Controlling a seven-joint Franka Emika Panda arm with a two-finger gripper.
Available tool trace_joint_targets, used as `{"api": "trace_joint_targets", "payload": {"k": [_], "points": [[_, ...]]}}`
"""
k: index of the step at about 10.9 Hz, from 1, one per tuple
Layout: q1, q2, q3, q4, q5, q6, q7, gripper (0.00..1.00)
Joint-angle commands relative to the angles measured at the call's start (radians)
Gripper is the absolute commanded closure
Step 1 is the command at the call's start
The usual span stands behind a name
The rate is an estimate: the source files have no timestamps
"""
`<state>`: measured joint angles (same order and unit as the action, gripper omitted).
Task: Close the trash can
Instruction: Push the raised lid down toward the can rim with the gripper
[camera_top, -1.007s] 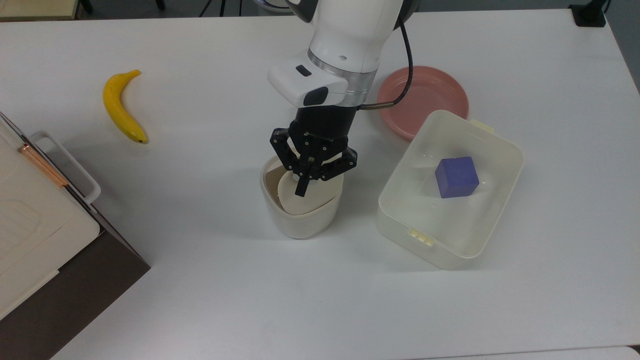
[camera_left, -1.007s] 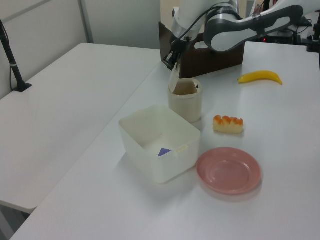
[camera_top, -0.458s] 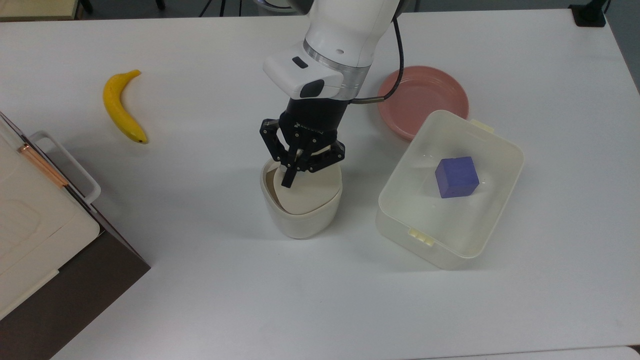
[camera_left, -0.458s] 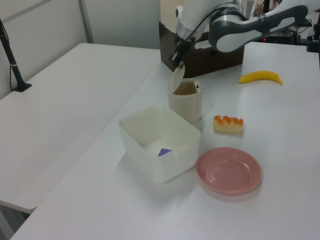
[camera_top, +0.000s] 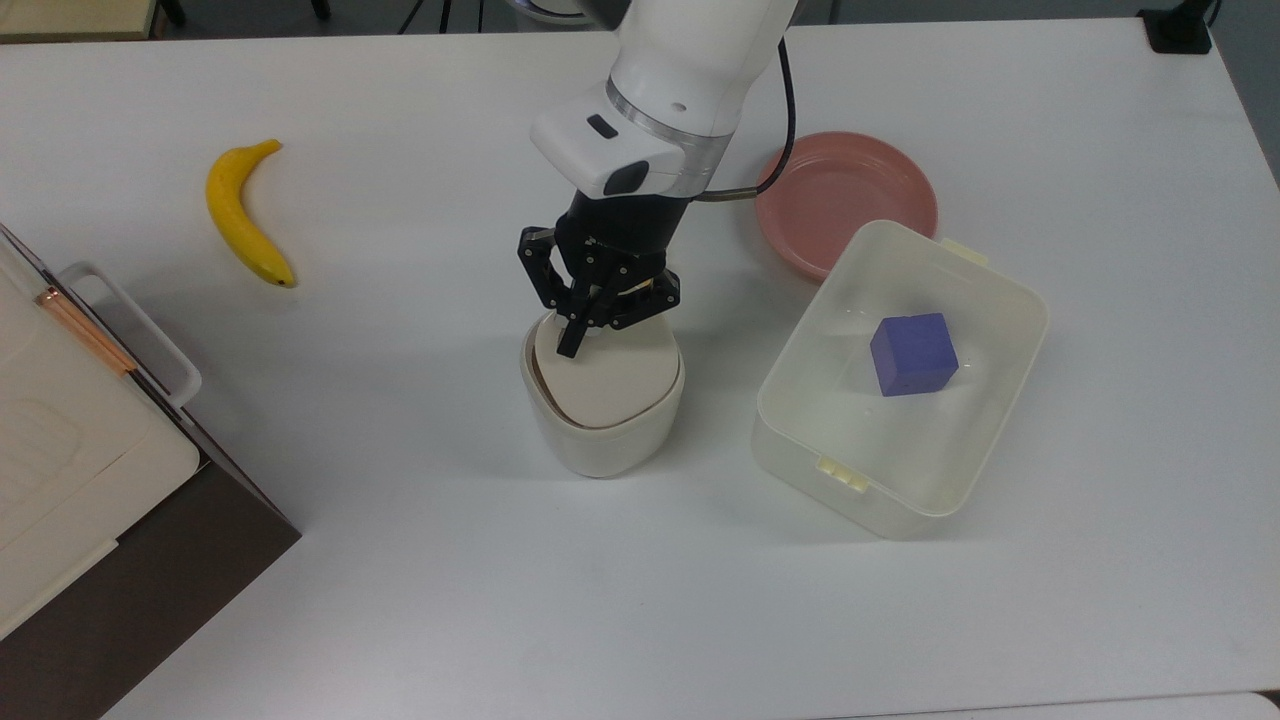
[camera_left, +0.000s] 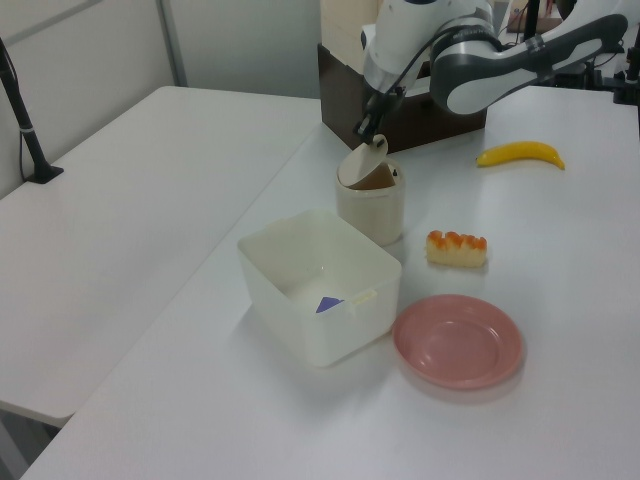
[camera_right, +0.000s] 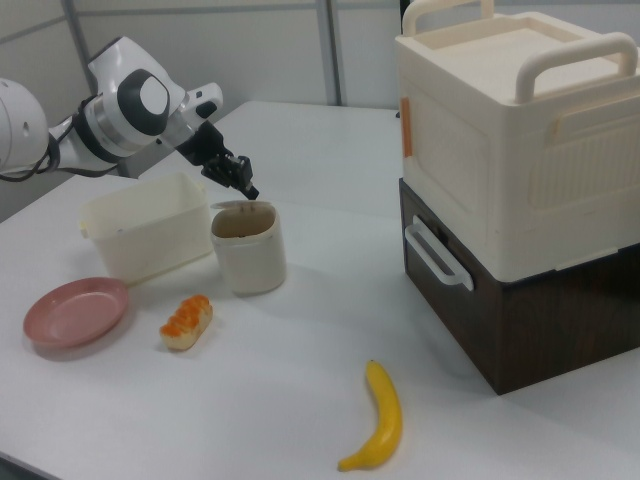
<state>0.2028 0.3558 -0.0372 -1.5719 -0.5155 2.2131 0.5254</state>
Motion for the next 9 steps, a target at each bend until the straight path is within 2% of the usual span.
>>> {"api": "trace_joint_targets", "payload": {"k": [1,2,9], "points": [[0.016,-0.037,0.017,-0.089,-0.018,-0.009,-0.012,1.00],[0.015,-0.031,0.034,-0.094,-0.018,-0.009,-0.012,1.00],[0.013,-0.024,0.036,-0.172,-0.029,-0.009,-0.010,1.00]]}}
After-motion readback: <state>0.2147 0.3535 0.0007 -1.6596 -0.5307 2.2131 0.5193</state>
